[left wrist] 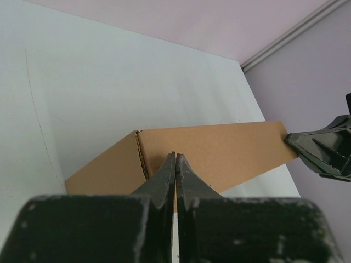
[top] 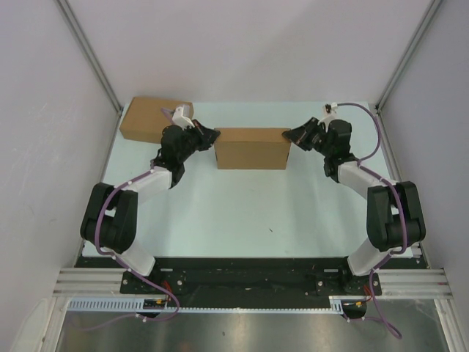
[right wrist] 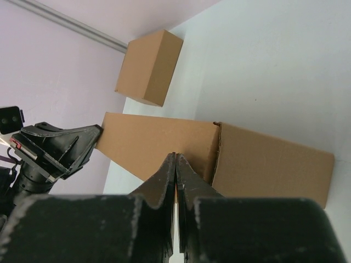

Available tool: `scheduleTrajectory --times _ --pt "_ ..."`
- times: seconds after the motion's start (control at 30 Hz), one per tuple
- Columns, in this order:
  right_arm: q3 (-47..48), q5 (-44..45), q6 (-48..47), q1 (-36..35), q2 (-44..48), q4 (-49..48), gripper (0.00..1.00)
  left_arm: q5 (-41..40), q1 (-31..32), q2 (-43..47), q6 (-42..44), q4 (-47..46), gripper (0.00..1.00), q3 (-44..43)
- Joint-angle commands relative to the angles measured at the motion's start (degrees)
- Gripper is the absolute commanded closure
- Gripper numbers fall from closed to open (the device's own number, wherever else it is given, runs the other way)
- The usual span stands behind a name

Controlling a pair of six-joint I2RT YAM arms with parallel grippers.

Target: Fold the paper box

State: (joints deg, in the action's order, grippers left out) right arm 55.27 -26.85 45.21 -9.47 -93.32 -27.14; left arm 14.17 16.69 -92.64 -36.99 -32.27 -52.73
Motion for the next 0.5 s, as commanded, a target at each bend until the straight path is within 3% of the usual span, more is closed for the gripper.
scheduleTrajectory --times 0.0,0.27,0.37,0.47 --pt "-4.11 2.24 -3.9 2.09 -4.5 7.1 0.98 0.24 -0.34 -1.58 1.49 7.49 0.99 0.08" --pt "-5.08 1.1 -1.54 2.71 -1.79 3.05 0.92 0.06 -0.34 -1.05 1.57 7.57 0.96 -0.79" --pt "-2.71 1.63 -1.44 2.01 1.9 5.16 0.78 0.15 -0.34 0.0 1.66 8.1 0.91 -1.76" --pt "-1.57 2.94 -1.53 1.48 5.51 6.83 0.61 -0.28 -0.34 1.05 1.66 8.45 0.76 -2.55"
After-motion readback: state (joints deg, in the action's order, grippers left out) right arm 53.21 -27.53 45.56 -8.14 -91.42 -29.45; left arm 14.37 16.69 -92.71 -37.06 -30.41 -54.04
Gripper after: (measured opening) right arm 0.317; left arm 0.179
